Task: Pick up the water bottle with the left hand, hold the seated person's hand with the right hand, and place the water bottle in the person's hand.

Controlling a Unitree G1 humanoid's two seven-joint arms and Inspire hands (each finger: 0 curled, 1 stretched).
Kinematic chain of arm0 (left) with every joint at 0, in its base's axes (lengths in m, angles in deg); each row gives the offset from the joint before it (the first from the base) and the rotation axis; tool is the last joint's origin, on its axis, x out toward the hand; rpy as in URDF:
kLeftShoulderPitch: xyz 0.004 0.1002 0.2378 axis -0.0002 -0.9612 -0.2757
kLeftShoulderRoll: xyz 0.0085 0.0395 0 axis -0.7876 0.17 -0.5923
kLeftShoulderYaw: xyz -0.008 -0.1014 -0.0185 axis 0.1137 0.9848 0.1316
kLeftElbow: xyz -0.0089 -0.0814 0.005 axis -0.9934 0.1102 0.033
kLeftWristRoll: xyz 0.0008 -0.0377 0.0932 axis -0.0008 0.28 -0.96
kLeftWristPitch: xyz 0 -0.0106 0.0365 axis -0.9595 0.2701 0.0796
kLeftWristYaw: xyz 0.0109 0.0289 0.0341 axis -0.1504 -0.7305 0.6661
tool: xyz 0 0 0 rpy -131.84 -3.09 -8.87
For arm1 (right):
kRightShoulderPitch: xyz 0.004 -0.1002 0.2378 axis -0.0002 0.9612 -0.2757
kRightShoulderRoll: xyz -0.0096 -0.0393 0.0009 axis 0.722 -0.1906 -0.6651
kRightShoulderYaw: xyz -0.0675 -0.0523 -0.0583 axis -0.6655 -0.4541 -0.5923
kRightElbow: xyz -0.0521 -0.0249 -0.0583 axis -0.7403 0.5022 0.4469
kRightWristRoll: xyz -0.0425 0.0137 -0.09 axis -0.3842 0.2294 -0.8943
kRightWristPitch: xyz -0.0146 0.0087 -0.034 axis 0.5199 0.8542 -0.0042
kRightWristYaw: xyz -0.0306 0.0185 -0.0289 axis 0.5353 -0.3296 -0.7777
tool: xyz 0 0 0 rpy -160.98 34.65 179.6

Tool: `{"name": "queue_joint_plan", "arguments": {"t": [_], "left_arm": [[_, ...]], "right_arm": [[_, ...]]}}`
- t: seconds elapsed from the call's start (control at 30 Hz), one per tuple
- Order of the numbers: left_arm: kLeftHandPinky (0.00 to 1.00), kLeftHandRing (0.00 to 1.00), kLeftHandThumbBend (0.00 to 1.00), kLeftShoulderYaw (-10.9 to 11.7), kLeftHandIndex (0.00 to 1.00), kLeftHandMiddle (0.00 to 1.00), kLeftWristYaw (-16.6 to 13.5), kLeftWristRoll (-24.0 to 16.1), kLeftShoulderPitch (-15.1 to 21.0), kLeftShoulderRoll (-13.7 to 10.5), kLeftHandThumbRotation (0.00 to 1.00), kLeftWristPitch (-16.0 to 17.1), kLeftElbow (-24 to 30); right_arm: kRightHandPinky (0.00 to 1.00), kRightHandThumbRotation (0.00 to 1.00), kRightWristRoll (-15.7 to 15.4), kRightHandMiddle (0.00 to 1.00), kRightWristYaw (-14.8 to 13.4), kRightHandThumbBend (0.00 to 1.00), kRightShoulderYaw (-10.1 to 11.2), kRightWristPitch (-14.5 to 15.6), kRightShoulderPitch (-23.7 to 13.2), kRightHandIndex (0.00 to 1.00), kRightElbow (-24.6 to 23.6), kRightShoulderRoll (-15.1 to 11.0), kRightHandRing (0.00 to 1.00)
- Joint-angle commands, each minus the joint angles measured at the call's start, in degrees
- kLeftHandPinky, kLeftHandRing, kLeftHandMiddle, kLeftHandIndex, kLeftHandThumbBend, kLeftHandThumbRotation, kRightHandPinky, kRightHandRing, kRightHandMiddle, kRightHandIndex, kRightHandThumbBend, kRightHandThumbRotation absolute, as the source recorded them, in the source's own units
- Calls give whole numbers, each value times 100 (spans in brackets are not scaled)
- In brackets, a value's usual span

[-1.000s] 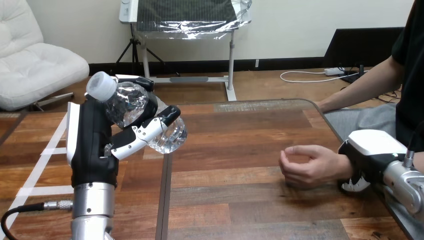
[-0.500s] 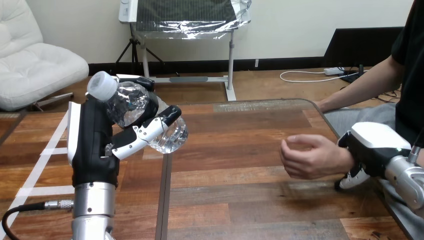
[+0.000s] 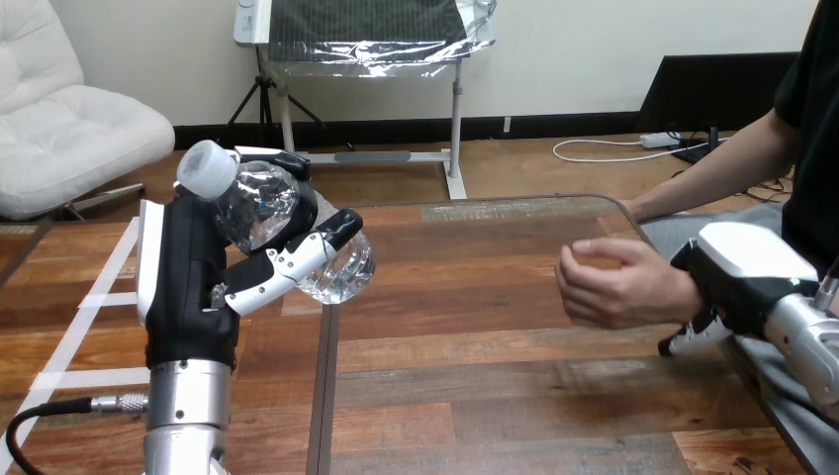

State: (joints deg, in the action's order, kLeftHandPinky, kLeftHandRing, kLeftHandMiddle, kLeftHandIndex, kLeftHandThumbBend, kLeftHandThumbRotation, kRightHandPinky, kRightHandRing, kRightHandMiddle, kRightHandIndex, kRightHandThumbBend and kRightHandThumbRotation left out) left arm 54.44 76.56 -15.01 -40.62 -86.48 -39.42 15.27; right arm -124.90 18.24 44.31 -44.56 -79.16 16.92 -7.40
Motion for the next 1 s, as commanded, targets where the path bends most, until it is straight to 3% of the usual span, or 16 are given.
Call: {"name": "queue_joint_plan", "arguments": {"t": [0.0, 0.2, 0.3, 0.5, 0.73, 0.97], "left_arm": [[41, 42, 62, -36, 51, 46, 14, 27, 536, -32, 0, 115, 170], [42, 42, 63, -71, 50, 45, -32, -44, 582, 4, 0, 67, 176], [42, 42, 63, -93, 50, 45, -43, -60, 608, 26, 0, 44, 178], [42, 42, 62, -130, 49, 45, -36, -52, 662, 68, 0, 30, 165], [42, 42, 63, -180, 49, 45, -71, -138, 722, 129, 0, -26, 184], [42, 41, 63, -247, 48, 44, -105, -203, 792, 179, 0, -84, 175]], "right_arm": [[14, 0, 108, 30, -143, 74, 161, -306, -164, 34, -436, -39, 22], [14, 0, 12, 29, -193, 76, 184, -238, -168, 33, -670, -100, 22], [14, 0, -108, 29, -592, 79, 173, -450, -147, 32, -717, -141, 21], [15, 0, -30, 28, -596, 83, 265, -550, -184, 30, -721, -117, 22], [17, 0, 100, 29, -72, 79, 387, -210, -192, 29, -1092, -118, 23], [15, 0, 55, 28, 83, 79, 423, -111, -183, 30, -1395, -185, 21]]}}
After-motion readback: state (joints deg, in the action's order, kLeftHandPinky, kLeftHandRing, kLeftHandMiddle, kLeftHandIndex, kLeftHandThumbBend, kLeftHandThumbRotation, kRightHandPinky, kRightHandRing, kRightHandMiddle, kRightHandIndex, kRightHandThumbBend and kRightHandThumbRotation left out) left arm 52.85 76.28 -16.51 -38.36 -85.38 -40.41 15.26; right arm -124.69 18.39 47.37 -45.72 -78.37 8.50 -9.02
